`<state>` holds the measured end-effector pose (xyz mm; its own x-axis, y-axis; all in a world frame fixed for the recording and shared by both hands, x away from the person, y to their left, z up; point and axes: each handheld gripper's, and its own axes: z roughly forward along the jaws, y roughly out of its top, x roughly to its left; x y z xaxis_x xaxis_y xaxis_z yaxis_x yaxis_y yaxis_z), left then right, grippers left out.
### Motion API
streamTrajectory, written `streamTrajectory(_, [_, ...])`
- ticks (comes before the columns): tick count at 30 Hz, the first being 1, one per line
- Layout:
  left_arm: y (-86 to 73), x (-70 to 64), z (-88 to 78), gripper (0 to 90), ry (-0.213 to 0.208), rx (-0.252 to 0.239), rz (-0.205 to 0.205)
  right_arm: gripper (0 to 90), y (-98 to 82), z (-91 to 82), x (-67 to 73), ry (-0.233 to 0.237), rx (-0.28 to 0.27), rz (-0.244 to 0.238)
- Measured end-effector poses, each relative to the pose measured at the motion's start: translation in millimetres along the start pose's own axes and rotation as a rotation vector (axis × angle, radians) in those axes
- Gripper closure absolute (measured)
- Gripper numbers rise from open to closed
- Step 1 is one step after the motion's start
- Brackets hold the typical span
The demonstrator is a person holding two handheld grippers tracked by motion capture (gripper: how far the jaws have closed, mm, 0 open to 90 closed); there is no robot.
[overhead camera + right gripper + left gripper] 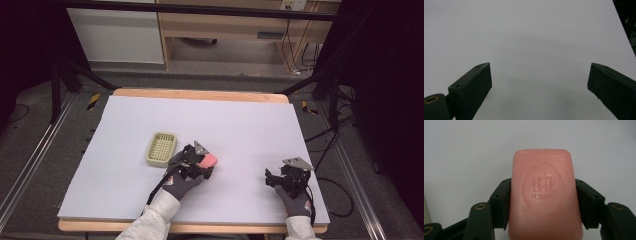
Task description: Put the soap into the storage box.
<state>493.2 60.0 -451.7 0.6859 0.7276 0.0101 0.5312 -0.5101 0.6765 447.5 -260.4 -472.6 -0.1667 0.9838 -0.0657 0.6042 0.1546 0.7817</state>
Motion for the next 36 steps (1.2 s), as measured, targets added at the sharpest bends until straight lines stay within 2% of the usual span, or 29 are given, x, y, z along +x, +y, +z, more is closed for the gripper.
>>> streamTrajectory(11, [-5.1, 11.7, -26.9, 37.0, -0.014, -0.033, -0.019, 5.8, -0.1, 0.0, -0.5, -0.005, -0.001, -0.002])
streamTrajectory(26, [-17.2, 23.0, -48.4, 37.1, -0.006, -0.048, -0.023, 5.8, -0.1, 0.1, -0.6, -0.006, -0.002, -0.001])
streamTrajectory(33, [-23.5, 31.8, -57.7, 37.0, 0.011, -0.058, -0.045, 5.8, 0.1, -1.6, 0.4, -0.003, -0.003, 0.009])
streamTrajectory(36, [-24.6, 37.5, -62.3, 37.1, 0.021, -0.078, -0.073, 5.8, 0.2, -1.8, 0.2, -0.003, -0.007, 0.005])
